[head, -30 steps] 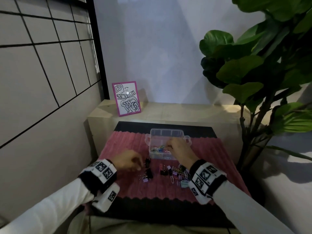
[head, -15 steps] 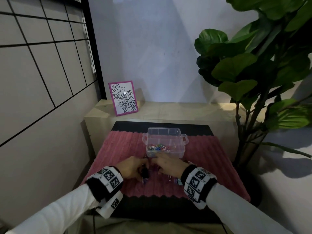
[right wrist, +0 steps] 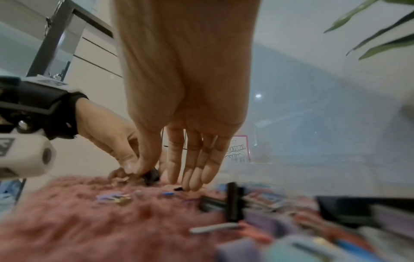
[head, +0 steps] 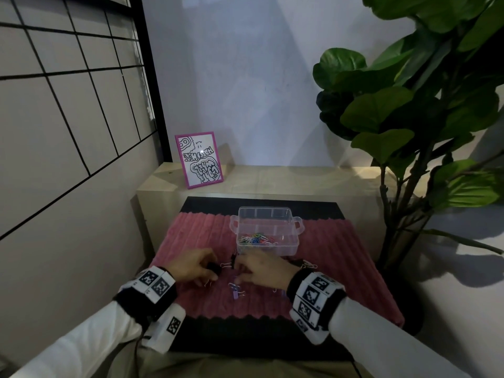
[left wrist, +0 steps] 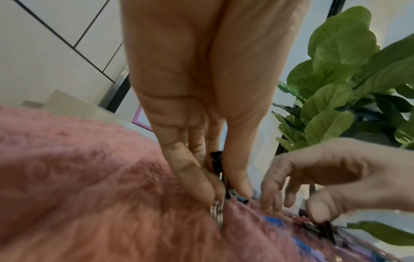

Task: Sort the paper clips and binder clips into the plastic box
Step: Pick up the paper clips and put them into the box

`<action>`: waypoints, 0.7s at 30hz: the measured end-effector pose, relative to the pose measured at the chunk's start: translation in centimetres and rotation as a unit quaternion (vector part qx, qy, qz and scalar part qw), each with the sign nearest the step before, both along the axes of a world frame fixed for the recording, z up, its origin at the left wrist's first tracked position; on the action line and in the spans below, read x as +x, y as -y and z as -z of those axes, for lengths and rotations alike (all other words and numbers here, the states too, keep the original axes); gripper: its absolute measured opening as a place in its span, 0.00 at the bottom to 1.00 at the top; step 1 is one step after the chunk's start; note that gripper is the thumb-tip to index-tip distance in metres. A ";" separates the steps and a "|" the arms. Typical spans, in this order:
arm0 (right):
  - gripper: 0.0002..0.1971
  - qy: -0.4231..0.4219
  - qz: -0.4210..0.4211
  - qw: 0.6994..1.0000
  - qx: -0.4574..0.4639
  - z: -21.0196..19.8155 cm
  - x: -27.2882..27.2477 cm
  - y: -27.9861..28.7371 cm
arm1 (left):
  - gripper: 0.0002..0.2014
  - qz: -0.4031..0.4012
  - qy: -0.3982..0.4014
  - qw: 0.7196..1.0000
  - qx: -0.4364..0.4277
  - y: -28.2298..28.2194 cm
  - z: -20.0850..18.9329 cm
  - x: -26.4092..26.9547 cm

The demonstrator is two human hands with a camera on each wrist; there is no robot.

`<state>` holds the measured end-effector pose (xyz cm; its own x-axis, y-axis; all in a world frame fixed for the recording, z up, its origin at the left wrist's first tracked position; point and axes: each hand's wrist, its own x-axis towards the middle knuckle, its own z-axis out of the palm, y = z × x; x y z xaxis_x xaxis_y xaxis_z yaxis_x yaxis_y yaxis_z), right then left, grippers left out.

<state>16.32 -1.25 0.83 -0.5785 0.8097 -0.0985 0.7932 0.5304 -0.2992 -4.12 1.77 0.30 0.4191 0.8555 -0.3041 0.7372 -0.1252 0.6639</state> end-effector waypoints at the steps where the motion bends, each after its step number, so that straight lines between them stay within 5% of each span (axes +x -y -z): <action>1: 0.19 0.002 0.008 1.000 -0.007 0.2 -0.7 0.1 | 0.12 0.009 -0.017 1.000 0.019 0.1 0.0 0.2; 5: 0.19 0.009 0.035 0.999 -0.026 0.9 -2.2 0.4 | 0.14 0.049 -0.122 0.977 0.166 0.1 -0.3 1.0; 9: 0.08 -0.040 0.028 0.996 -0.078 0.8 -2.4 0.1 | 0.16 0.039 -0.123 0.972 0.195 0.0 -0.6 1.4; 13: 0.02 -0.179 0.083 0.966 -0.169 0.2 -1.2 0.0 | 0.14 0.005 -0.075 0.979 0.190 -0.2 -1.2 1.3; 17: 0.07 -0.396 0.194 0.878 -0.187 -0.9 2.8 -0.5 | 0.11 -0.062 -0.024 0.982 0.177 -0.5 -1.8 0.5; 21: 0.05 -0.599 0.248 0.715 -0.261 -0.9 6.5 -0.4 | 0.10 -0.031 0.008 0.989 0.147 -0.4 -1.9 1.7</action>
<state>22.85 -0.89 1.71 -0.1560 0.9783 -0.1365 -0.1479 -0.1598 -0.9760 -2.41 2.20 2.24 0.3656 0.9302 -0.0323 0.7398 -0.2693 0.6165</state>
